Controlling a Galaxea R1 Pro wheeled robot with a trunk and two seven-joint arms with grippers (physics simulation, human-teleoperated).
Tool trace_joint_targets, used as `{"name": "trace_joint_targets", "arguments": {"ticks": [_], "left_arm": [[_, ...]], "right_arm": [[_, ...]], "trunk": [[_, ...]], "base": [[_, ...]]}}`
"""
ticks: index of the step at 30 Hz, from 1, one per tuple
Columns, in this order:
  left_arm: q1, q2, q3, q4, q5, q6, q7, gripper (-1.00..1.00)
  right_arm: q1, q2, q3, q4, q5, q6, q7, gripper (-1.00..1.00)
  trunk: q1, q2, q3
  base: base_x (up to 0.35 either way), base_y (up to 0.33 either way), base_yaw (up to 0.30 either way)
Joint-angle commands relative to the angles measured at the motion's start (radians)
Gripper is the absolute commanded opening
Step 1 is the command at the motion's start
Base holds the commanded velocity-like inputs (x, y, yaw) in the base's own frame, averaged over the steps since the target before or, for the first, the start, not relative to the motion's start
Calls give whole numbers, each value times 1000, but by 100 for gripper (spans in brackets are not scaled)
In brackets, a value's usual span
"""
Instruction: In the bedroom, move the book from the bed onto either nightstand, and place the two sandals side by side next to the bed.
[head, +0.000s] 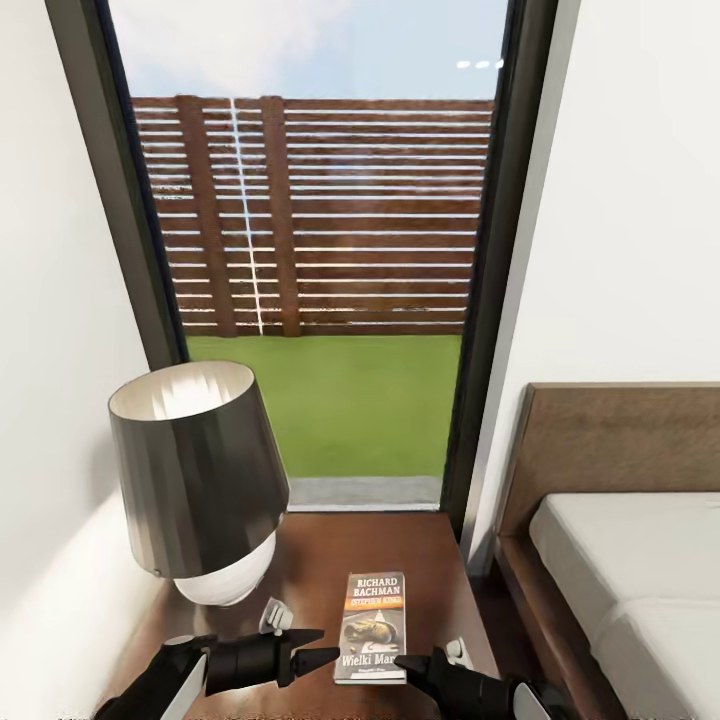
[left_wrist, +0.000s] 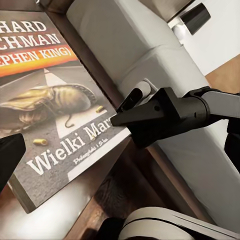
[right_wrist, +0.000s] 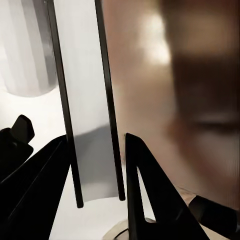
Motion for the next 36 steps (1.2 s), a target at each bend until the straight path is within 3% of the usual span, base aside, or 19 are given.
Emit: {"name": "trace_joint_targets", "arguments": {"ticks": [1, 30, 36], "left_arm": [[-1, 1, -5, 0, 10, 10, 0, 100], [-1, 1, -5, 0, 10, 11, 0, 100], [-1, 1, -4, 0, 10, 11, 0, 100]], "right_arm": [[-1, 1, -5, 0, -2, 6, 2, -100], [-1, -1, -4, 0, -2, 6, 3, -100], [-1, 0, -4, 0, -2, 6, 3, -100]], "trunk": [[4, -8, -4], [115, -211, -95], [115, -211, -95]], "base": [[0, 0, 0], [0, 0, 0], [0, 0, 0]]}}
